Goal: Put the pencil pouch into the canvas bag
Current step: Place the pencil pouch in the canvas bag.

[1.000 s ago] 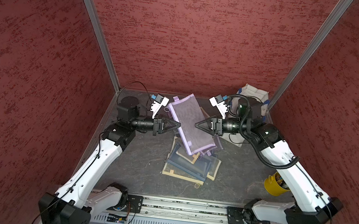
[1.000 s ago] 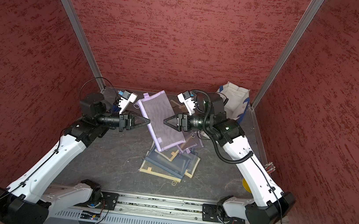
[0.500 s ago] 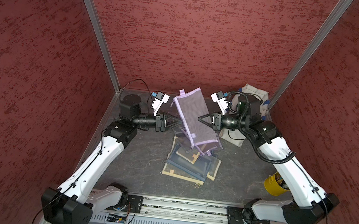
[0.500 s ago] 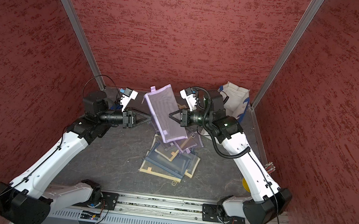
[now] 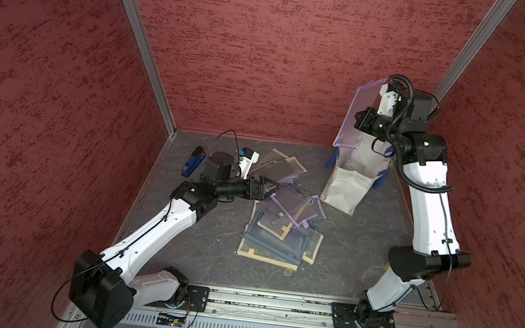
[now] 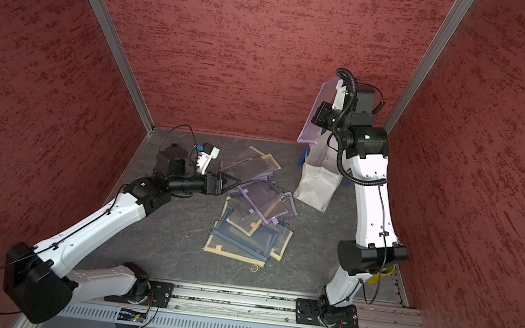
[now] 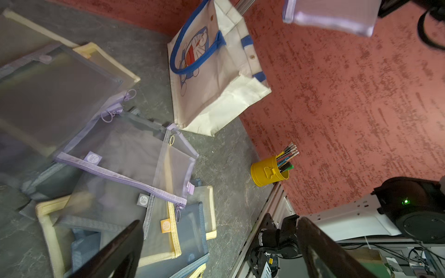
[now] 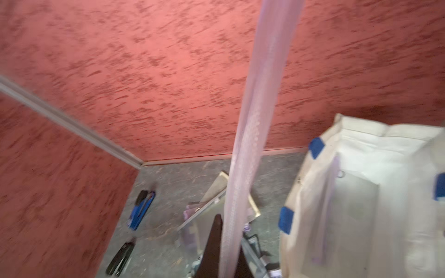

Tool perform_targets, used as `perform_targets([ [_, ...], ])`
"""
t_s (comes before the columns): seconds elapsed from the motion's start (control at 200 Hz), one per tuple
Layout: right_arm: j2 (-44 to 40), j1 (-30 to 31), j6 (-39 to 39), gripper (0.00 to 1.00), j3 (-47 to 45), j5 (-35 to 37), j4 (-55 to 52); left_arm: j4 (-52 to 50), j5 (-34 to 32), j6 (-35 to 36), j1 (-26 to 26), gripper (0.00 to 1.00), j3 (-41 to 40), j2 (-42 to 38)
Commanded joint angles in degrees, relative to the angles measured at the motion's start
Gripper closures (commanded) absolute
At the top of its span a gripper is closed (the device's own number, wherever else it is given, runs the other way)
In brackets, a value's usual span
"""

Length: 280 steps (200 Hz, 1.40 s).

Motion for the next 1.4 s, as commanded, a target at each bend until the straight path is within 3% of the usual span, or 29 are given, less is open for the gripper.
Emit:
perform_targets([
  [0.0, 6.9, -2.9, -2.9, 1.00, 8.1, 8.4, -11.4, 0.0, -4.8, -1.0, -3.7, 0.00, 2.0, 1.8],
  [0.215, 13.4, -9.5, -5.4, 1.00, 9.3, 8.0, -10.9, 2.4, -6.9, -2.1, -10.3, 0.00, 2.4, 5.4],
  [0.411, 17.0, -11.9, -5.9, 1.00, 7.0, 6.1, -8.6, 2.0, -7.9, -2.2, -12.4, 0.00, 3.2, 7.0],
  [0.676, 17.1, -11.9, -5.7, 1.00, -5.1, 5.6, -2.6, -1.1, -11.5, -2.9, -11.8, 0.00, 3.8, 8.1],
  [1.017, 19.4, -11.9, -5.9, 1.00, -8.2, 5.6, -2.1, -2.0, -11.0, -7.8, -5.7, 0.00, -0.2, 7.1],
  [1.177, 18.5, -11.8, -6.7, 0.67, -6.2, 7.0, -3.4, -4.5, -8.7, -6.8, -0.4, 0.00, -0.5, 7.7],
  [1.398, 13.3, -11.3, -7.6, 0.37, -3.6, 10.1, -6.8, -8.1, -8.8, 0.6, 6.0, 0.01, 4.3, 12.3],
])
